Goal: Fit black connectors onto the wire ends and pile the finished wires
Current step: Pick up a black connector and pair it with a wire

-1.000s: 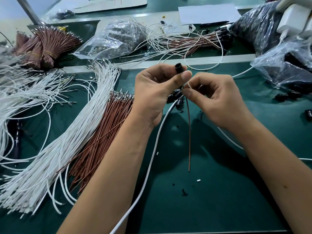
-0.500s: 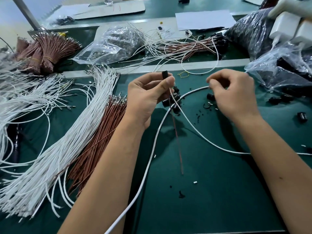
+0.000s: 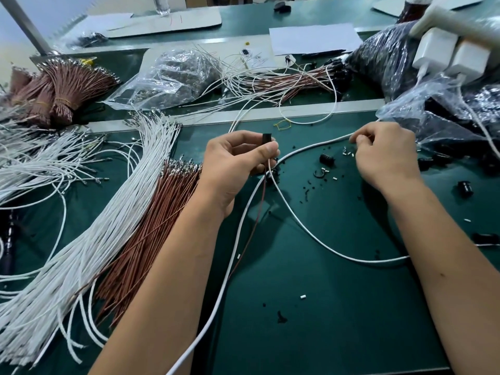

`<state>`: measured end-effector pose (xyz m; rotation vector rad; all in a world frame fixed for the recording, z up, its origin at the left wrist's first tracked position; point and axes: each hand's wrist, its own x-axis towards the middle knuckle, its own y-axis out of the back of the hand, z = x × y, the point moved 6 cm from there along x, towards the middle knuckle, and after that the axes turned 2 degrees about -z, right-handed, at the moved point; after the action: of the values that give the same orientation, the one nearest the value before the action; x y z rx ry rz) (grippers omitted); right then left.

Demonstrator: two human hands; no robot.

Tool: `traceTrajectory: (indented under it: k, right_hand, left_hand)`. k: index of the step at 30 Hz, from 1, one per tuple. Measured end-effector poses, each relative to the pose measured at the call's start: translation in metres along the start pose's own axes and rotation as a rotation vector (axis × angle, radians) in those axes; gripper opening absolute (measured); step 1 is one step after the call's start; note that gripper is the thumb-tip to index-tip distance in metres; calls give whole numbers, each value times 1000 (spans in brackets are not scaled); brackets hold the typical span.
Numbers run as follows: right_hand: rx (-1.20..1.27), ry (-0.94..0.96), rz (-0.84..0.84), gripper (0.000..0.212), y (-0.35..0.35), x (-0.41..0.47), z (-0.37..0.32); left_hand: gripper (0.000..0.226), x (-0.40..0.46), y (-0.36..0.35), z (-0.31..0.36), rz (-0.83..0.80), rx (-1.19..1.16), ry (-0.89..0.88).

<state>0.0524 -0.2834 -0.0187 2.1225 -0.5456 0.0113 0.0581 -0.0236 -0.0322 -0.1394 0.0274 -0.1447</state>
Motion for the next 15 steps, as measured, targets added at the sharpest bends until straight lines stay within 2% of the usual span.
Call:
traceTrajectory:
  k: [3, 6, 8, 10, 12, 15]
  right_hand:
    - [14, 128, 24, 16, -1, -8, -21]
    - [98, 375, -2, 10, -8, -19, -69]
    - [147, 508, -200, 7, -26, -23, -107]
    - [154, 614, -408, 12, -46, -26, -139]
    - [83, 732, -525, 17, -64, -28, -168]
    - [-88, 916, -668, 29, -95, -33, -203]
  left_hand:
    - [14, -1, -2, 2, -23, -13, 14]
    - [11, -3, 0, 8, -92, -34, 7]
    - [8, -6, 0, 15, -243, -73, -18]
    - [15, -14, -1, 22, -465, -145, -36]
    - [30, -23, 2, 28, -655, -192, -40]
    - [30, -32, 5, 32, -827, -224, -31]
